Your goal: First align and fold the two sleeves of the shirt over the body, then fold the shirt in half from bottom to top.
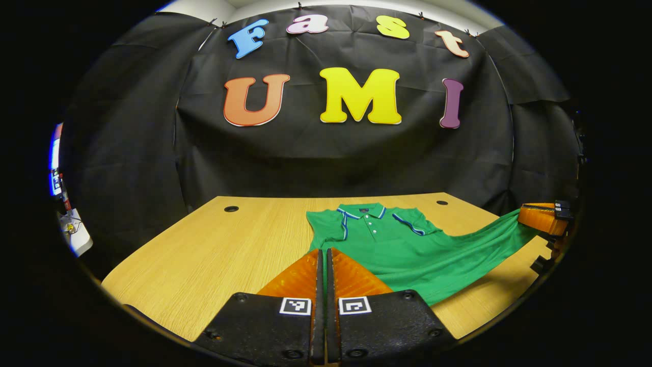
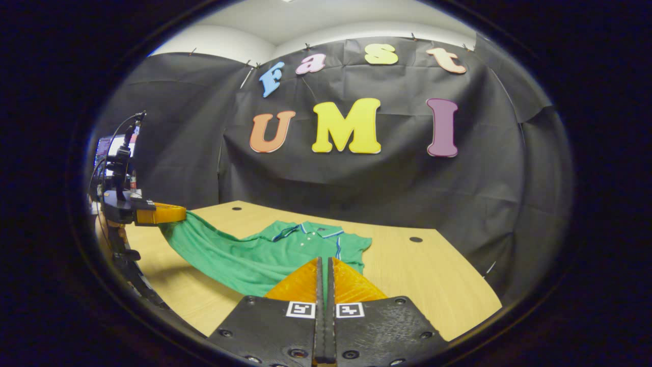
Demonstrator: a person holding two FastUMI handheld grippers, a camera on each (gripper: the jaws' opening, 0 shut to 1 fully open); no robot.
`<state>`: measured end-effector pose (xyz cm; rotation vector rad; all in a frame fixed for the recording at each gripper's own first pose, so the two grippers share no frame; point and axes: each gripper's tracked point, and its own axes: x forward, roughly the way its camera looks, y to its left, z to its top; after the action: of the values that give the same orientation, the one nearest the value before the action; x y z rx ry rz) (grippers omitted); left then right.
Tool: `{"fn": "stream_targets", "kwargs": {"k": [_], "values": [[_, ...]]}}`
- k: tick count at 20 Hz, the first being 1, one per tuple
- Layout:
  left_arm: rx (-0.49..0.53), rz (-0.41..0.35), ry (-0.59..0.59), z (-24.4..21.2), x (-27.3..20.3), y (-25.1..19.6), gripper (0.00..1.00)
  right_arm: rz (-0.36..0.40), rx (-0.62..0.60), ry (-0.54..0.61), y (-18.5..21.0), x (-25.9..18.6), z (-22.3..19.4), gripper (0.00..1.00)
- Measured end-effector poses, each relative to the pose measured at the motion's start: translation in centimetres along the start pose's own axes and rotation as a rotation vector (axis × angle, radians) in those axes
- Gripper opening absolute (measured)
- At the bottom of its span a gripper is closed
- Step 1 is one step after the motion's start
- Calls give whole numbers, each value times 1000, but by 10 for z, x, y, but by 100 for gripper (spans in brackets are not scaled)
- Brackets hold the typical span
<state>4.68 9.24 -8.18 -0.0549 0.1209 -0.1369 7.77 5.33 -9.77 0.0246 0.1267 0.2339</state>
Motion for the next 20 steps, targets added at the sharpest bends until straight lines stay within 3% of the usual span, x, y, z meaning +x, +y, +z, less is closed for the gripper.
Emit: {"fn": "stream_targets", "kwargs": {"k": [7,10,15,20], "values": [[14,7,-27,44,85,3,7,16,-43,-29,-19,93,54,0],[5,-3,-23,56,136,-1,7,7,-79,-17,-25,147,57,2],[86,57,-30,73,225,20,7,-92,-100,3,-65,248,56,0],[46,83,21,55,310,46,7,-147,-26,56,-100,333,42,0]]}}
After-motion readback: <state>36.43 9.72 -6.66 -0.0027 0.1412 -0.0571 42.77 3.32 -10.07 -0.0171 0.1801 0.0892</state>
